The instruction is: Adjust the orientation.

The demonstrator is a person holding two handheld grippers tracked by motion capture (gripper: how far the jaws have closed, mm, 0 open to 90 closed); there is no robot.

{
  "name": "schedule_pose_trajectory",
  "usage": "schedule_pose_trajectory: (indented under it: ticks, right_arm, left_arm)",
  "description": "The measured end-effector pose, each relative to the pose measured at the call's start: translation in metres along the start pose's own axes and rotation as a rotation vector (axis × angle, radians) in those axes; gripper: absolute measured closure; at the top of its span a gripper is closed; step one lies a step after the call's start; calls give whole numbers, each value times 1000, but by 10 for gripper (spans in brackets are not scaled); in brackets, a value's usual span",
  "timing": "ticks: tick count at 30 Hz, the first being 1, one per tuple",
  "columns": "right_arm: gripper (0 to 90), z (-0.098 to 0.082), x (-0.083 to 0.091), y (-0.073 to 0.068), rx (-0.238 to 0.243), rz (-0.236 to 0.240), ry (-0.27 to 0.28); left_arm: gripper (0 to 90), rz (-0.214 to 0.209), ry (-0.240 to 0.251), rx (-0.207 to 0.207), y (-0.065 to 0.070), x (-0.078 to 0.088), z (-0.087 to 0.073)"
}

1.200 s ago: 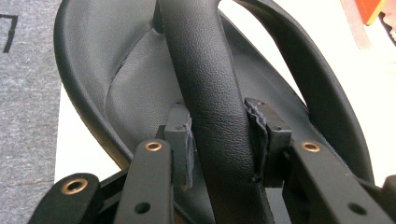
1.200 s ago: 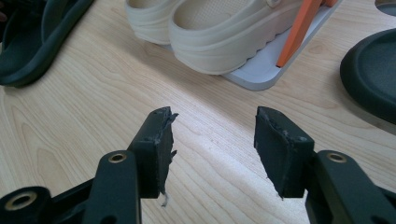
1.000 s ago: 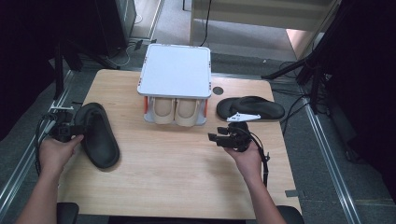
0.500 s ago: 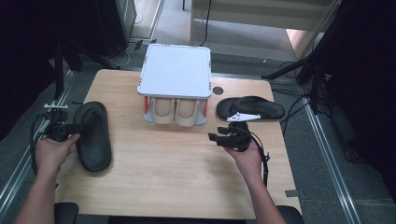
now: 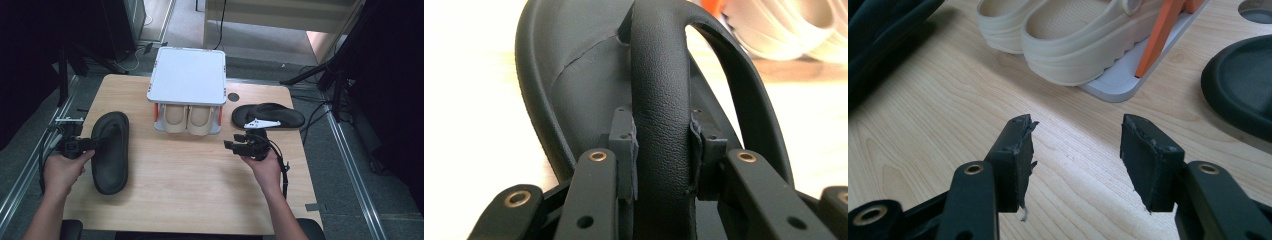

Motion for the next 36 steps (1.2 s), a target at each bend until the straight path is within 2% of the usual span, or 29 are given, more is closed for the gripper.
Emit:
schedule_pose_trajectory:
  ticks: [3, 7, 13, 18, 24, 30, 34, 36]
  right_arm:
    - [480, 2, 0, 0, 4, 3, 4]
    - [479, 4, 0, 2, 1, 6, 6]
    - [479, 6, -1, 3, -6, 9, 18]
    - [479, 8, 0, 5, -11, 7, 29]
    - [479, 9, 0, 7, -14, 8, 34]
    - [479, 9, 1, 8, -19, 7, 36]
    - [479, 9, 1, 8, -21, 6, 37]
    - [479, 9, 1, 8, -18, 6, 37]
  left_arm:
    - [700, -14, -1, -19, 14, 0, -2]
    - [701, -43, -2, -25, 31, -1, -7]
    - [700, -65, -27, -75, 59, -5, -21]
    - [699, -101, -39, -118, 87, -12, -31]
    - [699, -150, -58, -141, 114, -22, -39]
    - [698, -172, -78, -181, 136, -35, -46]
    - [698, -171, -80, -199, 144, -43, -47]
    - [698, -182, -99, -201, 149, -50, -49]
Point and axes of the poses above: each handheld gripper's, and its own axes: x roughly backward along the jaws, z roughly out of its top, y roughly to its right, the point moved 9 cm from there along -x, roughly forward along the jaws, and after that the axes turned 6 degrees about -y, right-handed, at the moved point
